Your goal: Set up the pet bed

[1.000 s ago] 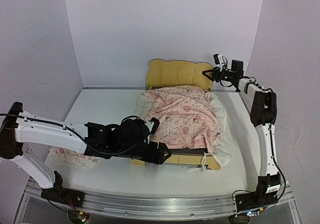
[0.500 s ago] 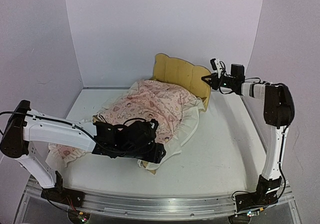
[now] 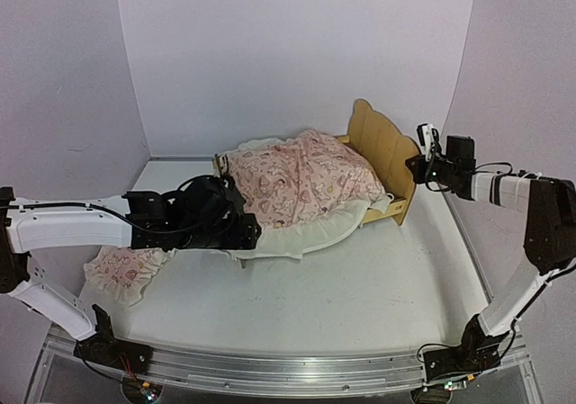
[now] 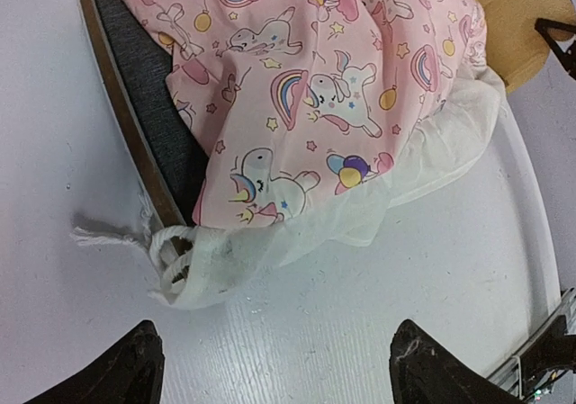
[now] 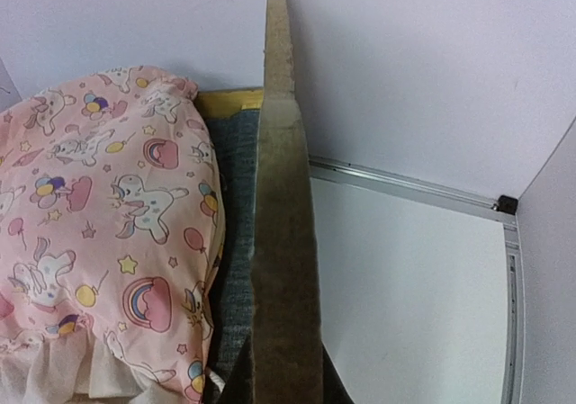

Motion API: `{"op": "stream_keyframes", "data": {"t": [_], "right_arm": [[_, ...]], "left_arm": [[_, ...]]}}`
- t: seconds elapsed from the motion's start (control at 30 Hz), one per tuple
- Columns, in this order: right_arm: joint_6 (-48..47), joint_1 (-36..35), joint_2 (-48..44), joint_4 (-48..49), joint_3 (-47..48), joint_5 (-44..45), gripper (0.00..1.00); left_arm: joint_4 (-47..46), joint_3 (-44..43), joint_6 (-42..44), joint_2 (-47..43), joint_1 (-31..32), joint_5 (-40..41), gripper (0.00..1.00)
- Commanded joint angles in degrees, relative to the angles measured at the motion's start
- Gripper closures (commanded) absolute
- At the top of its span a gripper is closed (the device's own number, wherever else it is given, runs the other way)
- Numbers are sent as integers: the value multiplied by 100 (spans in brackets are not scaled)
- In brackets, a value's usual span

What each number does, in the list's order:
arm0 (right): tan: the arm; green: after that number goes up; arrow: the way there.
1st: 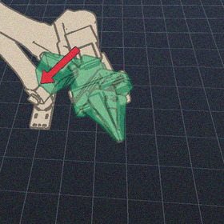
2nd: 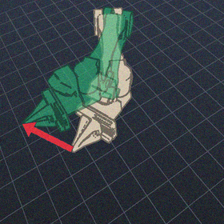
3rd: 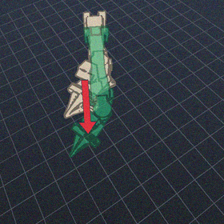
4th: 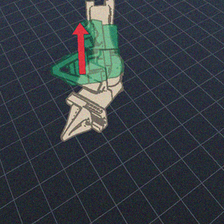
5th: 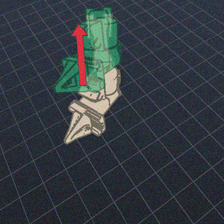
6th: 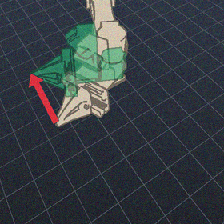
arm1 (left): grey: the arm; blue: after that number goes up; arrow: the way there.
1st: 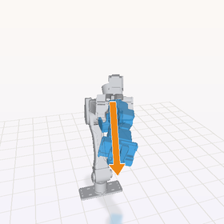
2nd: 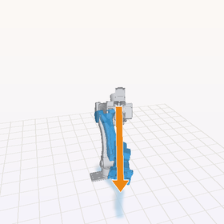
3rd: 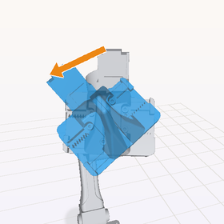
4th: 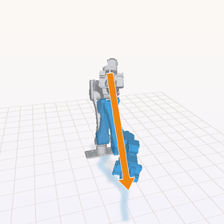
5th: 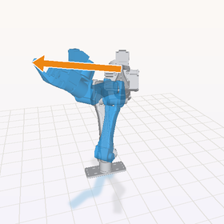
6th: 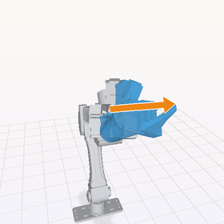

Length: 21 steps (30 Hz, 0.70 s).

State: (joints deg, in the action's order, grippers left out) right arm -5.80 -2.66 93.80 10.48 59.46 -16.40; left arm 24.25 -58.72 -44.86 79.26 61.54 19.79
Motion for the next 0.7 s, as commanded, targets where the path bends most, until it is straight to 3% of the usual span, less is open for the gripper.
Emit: {"op": "stream_keyframes", "data": {"t": [0.0,0.07,0.17,0.27,0.4,0.57,0.67], "right_arm": [[874,145,-1001,-369,-761,1141,100],[984,149,-1192,-475,-965,1038,86],[992,145,-1337,-1290,-614,1234,44],[1263,144,-1493,-2383,-55,1773,19],[1625,96,-2085,-3089,112,2018,2],[1221,-733,-2803,-3717,299,2633,2],[1246,-1346,-2899,-4011,427,2412,2]], "left_arm": [[-181,-56,436,-203,-450,-172,12],[-433,30,669,-250,-723,-448,11],[-656,167,821,-292,-1273,-926,10],[-876,232,1081,-303,-1801,-1466,10],[-1126,162,1313,-21,-1926,-2127,11],[-1552,385,1297,225,-1935,-2557,13],[-1550,391,1242,435,-1935,-2454,18]]}}
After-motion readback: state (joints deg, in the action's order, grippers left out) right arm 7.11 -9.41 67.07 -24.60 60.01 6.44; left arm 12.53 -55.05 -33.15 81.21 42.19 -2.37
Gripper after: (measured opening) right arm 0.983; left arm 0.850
